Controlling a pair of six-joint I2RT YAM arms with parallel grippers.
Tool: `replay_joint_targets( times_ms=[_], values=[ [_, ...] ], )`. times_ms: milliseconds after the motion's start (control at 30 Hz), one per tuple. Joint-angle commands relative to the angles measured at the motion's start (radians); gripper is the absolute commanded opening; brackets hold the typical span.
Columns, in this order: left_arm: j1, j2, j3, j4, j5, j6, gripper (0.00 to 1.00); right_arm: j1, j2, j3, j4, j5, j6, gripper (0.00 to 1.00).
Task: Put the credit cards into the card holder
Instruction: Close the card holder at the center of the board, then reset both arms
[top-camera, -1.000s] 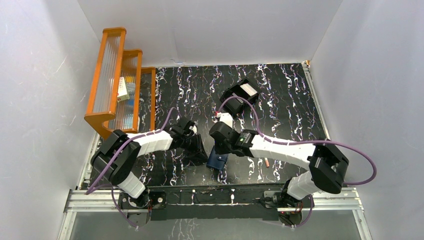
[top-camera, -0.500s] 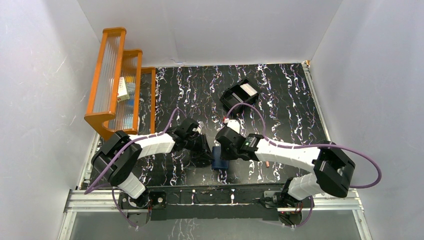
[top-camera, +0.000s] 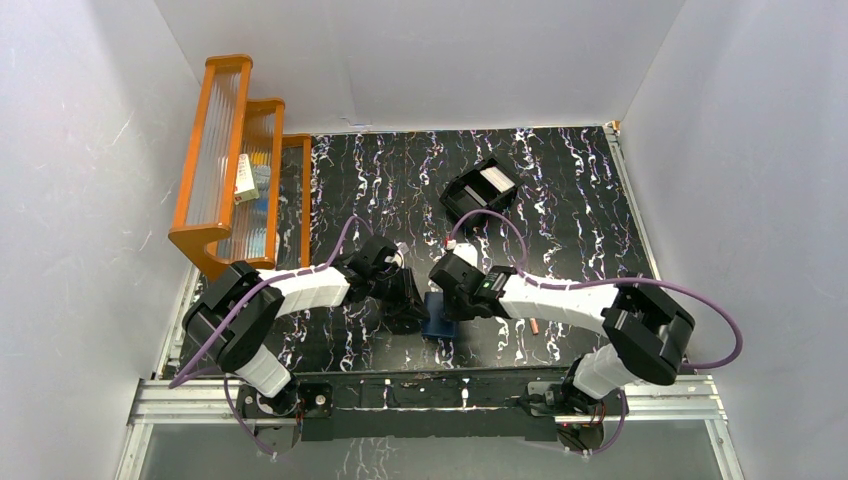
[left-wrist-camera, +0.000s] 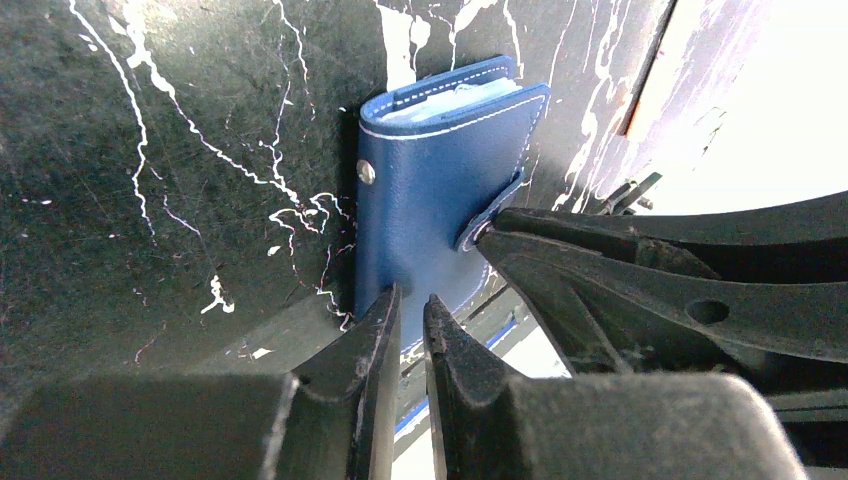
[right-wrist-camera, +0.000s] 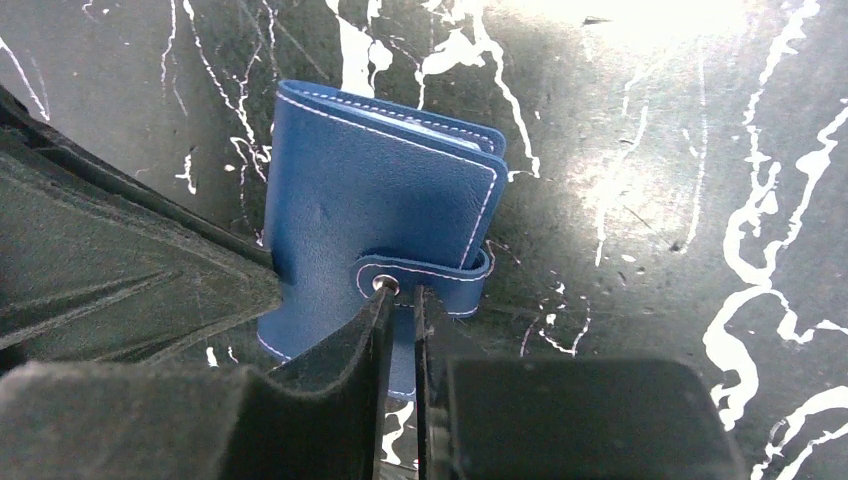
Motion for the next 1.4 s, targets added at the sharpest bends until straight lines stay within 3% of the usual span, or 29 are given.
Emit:
replay_joint_targets(
  times_ms=[0, 333, 500, 600, 767, 833, 867, 967, 1000, 1033, 1367],
  values=[
    [-0.005, -0.003, -0.013, -0.004, 0.006, 0.007, 0.14, 0.003, 0.013, -0.064, 0.053, -0.062, 0.009, 0.20],
    [-0.005, -0.002, 0.025, -0.039, -0.009, 0.024, 0.14, -0.045, 0.041, -0.004, -0.027, 0.039, -0.042, 0.23],
    [-0.003, -0.093, 0.147, -0.229, -0.122, 0.103, 0.19, -0.090, -0.051, 0.159, -0.162, 0.108, -0.138, 0.33],
    [-0.003, -0.196, 0.238, -0.379, -0.221, 0.161, 0.26, -0.091, -0.165, 0.239, -0.215, 0.089, -0.157, 0.43],
    [-0.003, -0.358, 0.413, -0.605, -0.399, 0.245, 0.41, -0.091, -0.362, 0.308, -0.251, 0.114, -0.206, 0.69],
    [-0.002, -0.414, 0.486, -0.694, -0.478, 0.269, 0.46, -0.091, -0.418, 0.341, -0.282, 0.137, -0.210, 0.82],
    [-0.003, -0.441, 0.520, -0.728, -0.507, 0.282, 0.51, -0.090, -0.448, 0.351, -0.288, 0.140, -0.211, 0.96],
    [-0.002, -0.518, 0.596, -0.796, -0.570, 0.312, 0.67, -0.091, -0.541, 0.355, -0.294, 0.174, -0.204, 0.98],
    [-0.003, -0.542, 0.612, -0.806, -0.578, 0.326, 0.76, -0.091, -0.571, 0.353, -0.300, 0.191, -0.196, 0.98],
    [-0.003, -0.565, 0.622, -0.813, -0.586, 0.341, 0.95, -0.090, -0.604, 0.352, -0.304, 0.205, -0.190, 0.98],
    [-0.003, -0.766, 0.526, -0.783, -0.557, 0.359, 0.99, -0.090, -0.808, 0.333, -0.350, 0.300, -0.124, 0.98]
  ],
)
